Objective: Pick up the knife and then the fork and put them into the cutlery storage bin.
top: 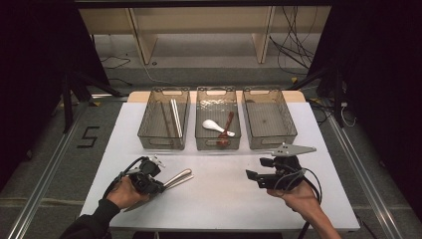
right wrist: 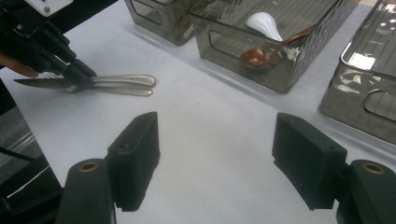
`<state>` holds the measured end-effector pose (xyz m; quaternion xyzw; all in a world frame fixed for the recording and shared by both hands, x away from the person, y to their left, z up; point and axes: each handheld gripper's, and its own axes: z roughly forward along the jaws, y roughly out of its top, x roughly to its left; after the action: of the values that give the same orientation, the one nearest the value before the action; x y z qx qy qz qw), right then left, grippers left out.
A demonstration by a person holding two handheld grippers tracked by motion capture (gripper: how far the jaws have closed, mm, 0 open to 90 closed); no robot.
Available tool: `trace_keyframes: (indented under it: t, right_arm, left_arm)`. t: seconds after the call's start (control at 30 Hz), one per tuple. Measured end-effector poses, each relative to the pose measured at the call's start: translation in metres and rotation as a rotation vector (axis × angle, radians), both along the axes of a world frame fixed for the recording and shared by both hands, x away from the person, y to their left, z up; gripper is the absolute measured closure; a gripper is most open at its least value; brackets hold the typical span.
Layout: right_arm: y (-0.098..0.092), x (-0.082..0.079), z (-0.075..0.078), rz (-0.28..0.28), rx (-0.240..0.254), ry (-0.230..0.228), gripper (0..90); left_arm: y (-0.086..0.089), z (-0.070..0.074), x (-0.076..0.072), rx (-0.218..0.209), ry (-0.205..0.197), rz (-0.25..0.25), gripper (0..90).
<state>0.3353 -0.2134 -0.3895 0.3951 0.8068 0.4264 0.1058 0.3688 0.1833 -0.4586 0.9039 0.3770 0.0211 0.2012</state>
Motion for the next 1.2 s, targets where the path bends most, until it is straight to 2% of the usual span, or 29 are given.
trace_keyframes:
  t: [0.1, 0.3, 0.47, 0.63, 0.87, 1.0, 1.2]
  right_arm:
    - [0.0, 0.0, 0.0, 0.0, -0.001, 0.0, 32.7]
    - [0.001, 0.0, 0.0, 0.0, 0.0, 0.001, 32.7]
    - [0.003, 0.0, 0.0, 0.006, 0.002, -0.002, 32.7]
    - [0.009, -0.002, 0.0, 0.033, 0.003, -0.014, 32.6]
    - [0.025, -0.007, 0.0, 0.083, -0.029, -0.063, 32.4]
    - [0.036, -0.011, 0.001, 0.122, -0.055, -0.101, 32.3]
    - [0.052, -0.018, 0.0, 0.182, -0.1, -0.147, 32.2]
  left_arm:
    - [0.0, -0.001, 0.0, -0.014, 0.011, -0.002, 79.7]
    - [-0.002, 0.007, -0.001, -0.058, -0.02, -0.004, 79.8]
    - [-0.01, 0.016, -0.002, -0.089, -0.036, -0.035, 79.8]
    - [-0.024, 0.024, -0.004, -0.124, -0.03, -0.077, 79.8]
    - [-0.047, 0.032, -0.006, -0.176, -0.02, -0.131, 79.8]
    - [-0.059, 0.034, -0.007, -0.184, -0.016, -0.156, 79.8]
    - [-0.082, 0.036, -0.008, -0.176, -0.01, -0.222, 79.9]
